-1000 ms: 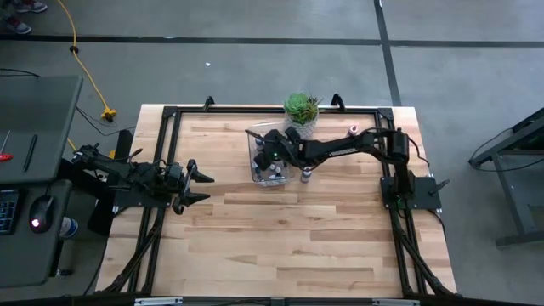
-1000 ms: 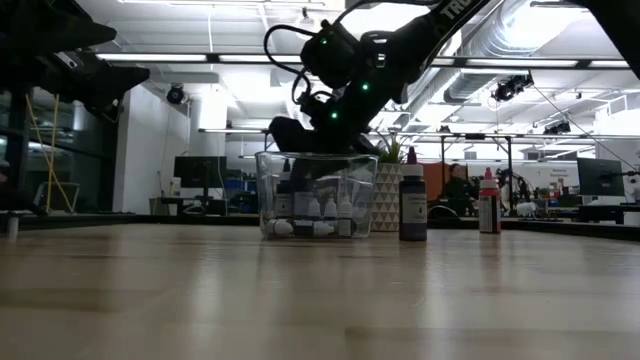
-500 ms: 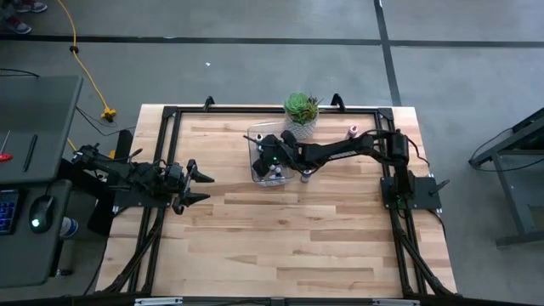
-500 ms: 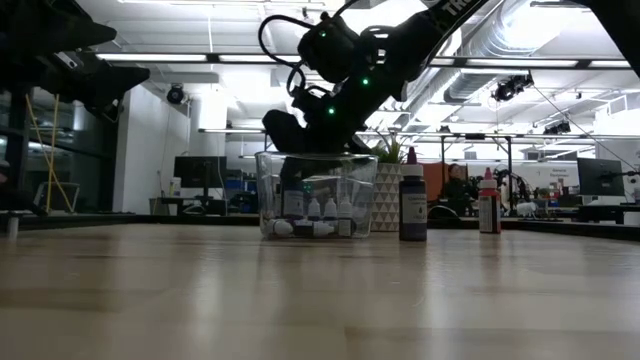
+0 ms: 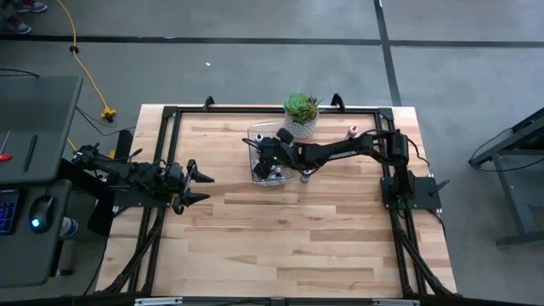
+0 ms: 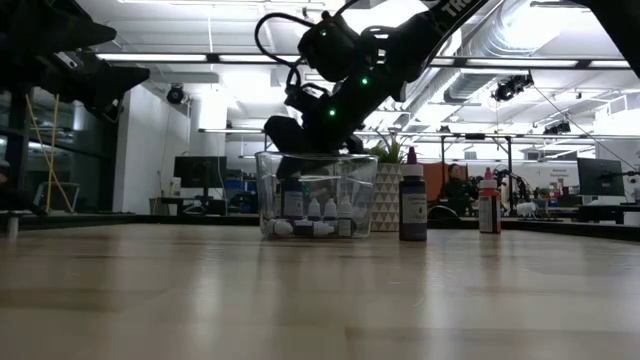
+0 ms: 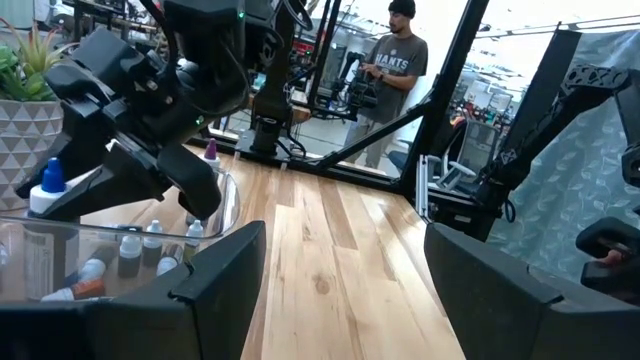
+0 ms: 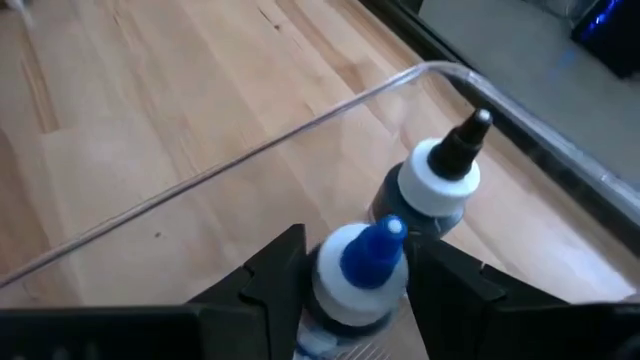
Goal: Pick & Place food coloring
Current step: Put the big blue food coloring bottle into the transparent bin, then put the big violet food coloring bottle into the transparent bin
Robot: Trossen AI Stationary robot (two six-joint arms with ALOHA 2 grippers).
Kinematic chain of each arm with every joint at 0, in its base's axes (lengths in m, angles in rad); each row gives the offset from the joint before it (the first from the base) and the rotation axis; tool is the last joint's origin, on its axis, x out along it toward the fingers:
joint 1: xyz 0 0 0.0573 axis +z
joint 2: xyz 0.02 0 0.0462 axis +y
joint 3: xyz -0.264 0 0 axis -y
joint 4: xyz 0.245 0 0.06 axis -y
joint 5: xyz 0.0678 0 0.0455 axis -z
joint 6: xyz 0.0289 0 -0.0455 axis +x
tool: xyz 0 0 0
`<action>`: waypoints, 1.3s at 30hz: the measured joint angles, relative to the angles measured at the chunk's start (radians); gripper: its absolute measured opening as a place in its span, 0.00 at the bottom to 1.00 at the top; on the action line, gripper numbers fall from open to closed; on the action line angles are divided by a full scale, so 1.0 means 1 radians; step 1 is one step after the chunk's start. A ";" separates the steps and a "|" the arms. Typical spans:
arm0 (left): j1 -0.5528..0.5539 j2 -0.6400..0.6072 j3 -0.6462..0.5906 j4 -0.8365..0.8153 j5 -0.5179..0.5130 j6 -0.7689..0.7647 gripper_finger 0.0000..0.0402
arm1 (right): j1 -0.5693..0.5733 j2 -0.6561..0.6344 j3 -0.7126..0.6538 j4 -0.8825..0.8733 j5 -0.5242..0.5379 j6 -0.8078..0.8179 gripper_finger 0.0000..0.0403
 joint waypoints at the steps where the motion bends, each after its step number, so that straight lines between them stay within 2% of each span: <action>1: 0.000 0.000 0.000 0.000 0.000 0.000 0.68 | 0.000 0.000 0.000 0.004 0.000 -0.013 0.38; 12: 0.000 0.000 0.000 0.000 0.000 0.000 0.68 | 0.000 -0.019 0.000 -0.013 0.007 -0.021 0.48; 19: 0.000 0.000 0.000 0.000 0.000 0.000 0.68 | -0.002 -0.088 -0.001 -0.088 0.064 -0.040 0.53; 28: 0.000 0.000 0.000 0.000 0.000 0.000 0.68 | 0.003 -0.284 -0.001 -0.172 0.067 -0.108 0.54; 37: 0.000 0.000 0.000 0.000 0.000 0.000 0.68 | 0.014 -0.518 0.001 -0.345 -0.042 -0.124 0.54; 39: 0.000 0.000 0.000 0.000 0.000 0.000 0.68 | 0.013 -0.553 0.027 -0.428 -0.057 -0.124 0.54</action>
